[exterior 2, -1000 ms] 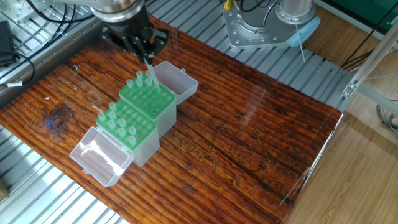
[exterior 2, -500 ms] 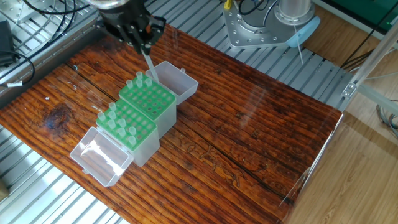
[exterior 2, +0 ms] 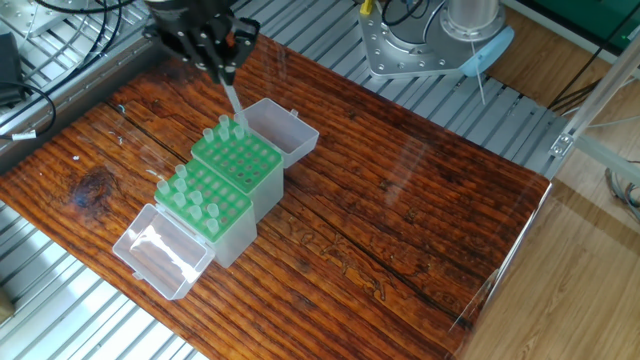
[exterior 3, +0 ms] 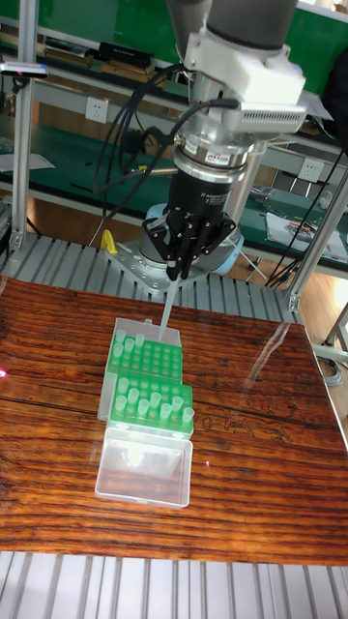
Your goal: Transfer all large pipette tips from one holder to another
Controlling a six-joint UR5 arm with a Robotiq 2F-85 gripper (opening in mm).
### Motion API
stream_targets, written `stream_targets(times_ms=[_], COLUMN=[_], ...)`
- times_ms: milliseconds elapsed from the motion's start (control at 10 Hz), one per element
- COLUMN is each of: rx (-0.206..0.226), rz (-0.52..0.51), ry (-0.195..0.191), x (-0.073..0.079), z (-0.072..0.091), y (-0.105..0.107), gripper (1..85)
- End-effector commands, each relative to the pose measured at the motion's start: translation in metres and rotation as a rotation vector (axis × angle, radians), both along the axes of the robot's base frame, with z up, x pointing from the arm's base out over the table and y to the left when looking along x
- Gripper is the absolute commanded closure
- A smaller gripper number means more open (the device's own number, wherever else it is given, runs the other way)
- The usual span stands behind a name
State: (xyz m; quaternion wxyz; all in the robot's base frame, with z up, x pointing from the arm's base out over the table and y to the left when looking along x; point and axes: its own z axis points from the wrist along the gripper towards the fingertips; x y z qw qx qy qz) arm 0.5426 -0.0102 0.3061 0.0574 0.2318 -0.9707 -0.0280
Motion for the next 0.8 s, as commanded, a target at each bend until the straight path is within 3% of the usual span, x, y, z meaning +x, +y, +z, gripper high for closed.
stream_targets(times_ms=[0, 300, 700], rx=[0.008, 0.021, -0.008], rz=[0.011, 0.054, 0.101], ry=[-0.09, -0.127, -0.159], x=[0.025, 0.044, 0.075], z=[0.012, 0.012, 0.002], y=[0.004, -0.001, -0.013], gripper=[71.3, 71.3, 71.3])
